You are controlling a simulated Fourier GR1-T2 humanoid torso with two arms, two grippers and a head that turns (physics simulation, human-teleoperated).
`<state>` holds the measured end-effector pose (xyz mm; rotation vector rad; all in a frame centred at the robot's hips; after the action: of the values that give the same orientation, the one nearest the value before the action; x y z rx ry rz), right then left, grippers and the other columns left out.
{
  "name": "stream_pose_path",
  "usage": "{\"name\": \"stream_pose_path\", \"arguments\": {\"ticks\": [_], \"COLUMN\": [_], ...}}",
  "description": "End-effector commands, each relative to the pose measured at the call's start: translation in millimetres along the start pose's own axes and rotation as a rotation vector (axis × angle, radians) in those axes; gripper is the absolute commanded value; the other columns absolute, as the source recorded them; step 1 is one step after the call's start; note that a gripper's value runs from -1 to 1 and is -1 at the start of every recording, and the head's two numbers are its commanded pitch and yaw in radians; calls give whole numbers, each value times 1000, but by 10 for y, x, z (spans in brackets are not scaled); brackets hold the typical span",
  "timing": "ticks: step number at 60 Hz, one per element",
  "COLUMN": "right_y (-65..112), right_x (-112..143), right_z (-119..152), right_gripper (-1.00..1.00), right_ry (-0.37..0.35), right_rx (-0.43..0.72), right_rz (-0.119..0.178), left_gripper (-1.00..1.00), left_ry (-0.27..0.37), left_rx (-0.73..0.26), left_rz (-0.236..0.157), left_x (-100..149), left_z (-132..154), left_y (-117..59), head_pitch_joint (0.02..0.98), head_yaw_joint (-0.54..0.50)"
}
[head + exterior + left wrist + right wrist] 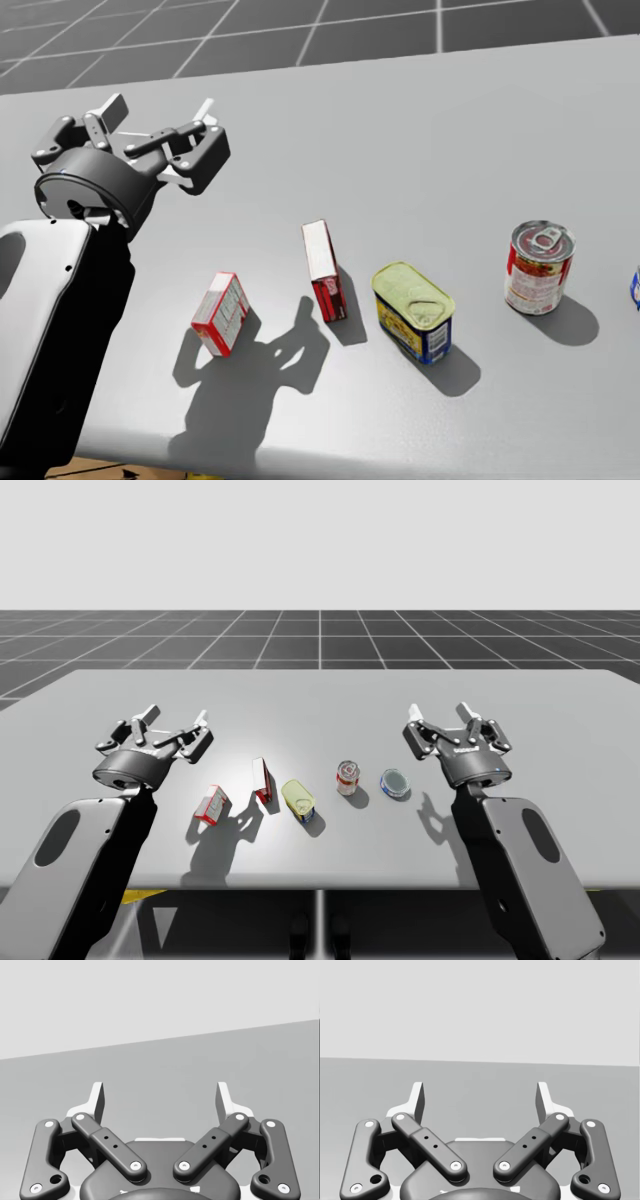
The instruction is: Lift the pudding box off the table.
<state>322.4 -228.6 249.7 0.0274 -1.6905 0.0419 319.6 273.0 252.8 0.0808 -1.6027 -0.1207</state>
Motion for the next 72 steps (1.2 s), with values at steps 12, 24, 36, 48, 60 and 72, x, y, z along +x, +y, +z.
{"name": "stream_pose_path", "arguments": {"ticks": [12,24,36,48,60,72], "right_y": [14,13,9,4,10,1], "right_x": [-15,-31,-44,-48,-58,-56], "right_z": [-4,-9,-18,-21,-29,-27], "right_gripper": [-1000,-1000,-1000,-1000,-1000,-1000], "right_ry": [4,6,9,6,-1,-1], "right_rx": [-6,-13,-16,-22,-26,-29], "right_rz": [8,15,18,27,34,30], "left_gripper": [-1000,-1000,-1000,-1000,-1000,-1000], "left_ry": [33,46,76,98,135,193], "left_rx": [-65,-107,-121,-167,-188,-218], "left_rz": [100,117,89,97,100,101], "left_x": [82,229,270,144,-60,-299], "left_z": [40,231,513,850,1086,1230], "left_y": [-58,-215,-337,-447,-582,-757], "head_pitch_joint": [789,772,773,774,779,782], "head_yaw_joint": [260,256,257,252,250,250]}}
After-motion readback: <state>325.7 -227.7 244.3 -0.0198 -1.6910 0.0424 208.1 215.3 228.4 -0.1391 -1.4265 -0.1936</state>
